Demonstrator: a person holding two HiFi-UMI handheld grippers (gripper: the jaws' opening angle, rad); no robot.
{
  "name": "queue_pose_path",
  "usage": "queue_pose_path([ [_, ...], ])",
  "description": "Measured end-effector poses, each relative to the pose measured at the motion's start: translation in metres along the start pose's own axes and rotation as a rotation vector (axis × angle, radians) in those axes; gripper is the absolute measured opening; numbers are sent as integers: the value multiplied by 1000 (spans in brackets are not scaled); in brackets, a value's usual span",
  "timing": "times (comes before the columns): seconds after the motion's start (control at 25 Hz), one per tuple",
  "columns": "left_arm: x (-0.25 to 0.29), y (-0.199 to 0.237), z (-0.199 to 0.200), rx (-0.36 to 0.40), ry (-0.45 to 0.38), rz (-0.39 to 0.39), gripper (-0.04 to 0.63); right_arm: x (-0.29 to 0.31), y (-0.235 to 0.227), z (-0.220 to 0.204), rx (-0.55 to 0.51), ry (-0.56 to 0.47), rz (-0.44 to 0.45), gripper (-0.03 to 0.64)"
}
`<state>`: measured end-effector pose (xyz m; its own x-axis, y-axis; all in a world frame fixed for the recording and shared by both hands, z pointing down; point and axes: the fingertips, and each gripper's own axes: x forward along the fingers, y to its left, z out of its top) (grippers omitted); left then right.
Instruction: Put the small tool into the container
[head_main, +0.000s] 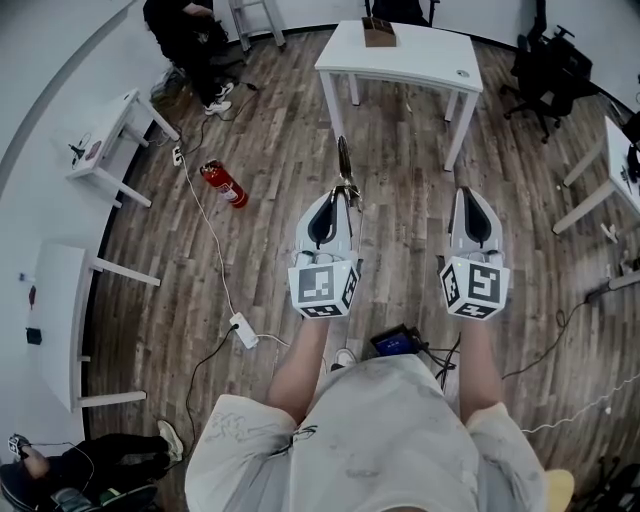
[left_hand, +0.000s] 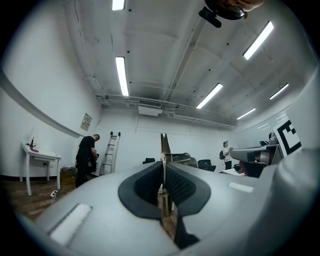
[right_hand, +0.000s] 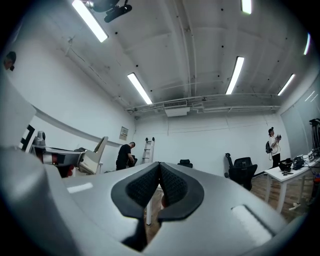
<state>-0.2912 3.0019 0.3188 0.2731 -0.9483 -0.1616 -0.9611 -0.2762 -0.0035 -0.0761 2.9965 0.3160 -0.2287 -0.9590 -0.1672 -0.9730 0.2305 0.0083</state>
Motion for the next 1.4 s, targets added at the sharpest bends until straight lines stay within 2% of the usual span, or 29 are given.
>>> queue_pose_path([
  [0.44,76,-205,-9,-19,11,15,23,-38,-215,9,34,-23,7,5],
  [0.64,93,-231,-20,-15,5,25,23,-34,-252,-5,47,-26,1,5],
  [0.8,120,-196,-25,-12,5,30,23,5,-237,-14,47,-22,0,5],
  [1.04,204,-118,-40,-14,-5,23,23,114,-209,-32,22,-22,-7,5],
  [1.24,297,-4,-52,-26,-1,6,23,250,-153,-47,8,-17,-21,5],
  [1.4,379,62,-71,-29,6,-1,23,354,-132,-67,-3,-9,-21,5],
])
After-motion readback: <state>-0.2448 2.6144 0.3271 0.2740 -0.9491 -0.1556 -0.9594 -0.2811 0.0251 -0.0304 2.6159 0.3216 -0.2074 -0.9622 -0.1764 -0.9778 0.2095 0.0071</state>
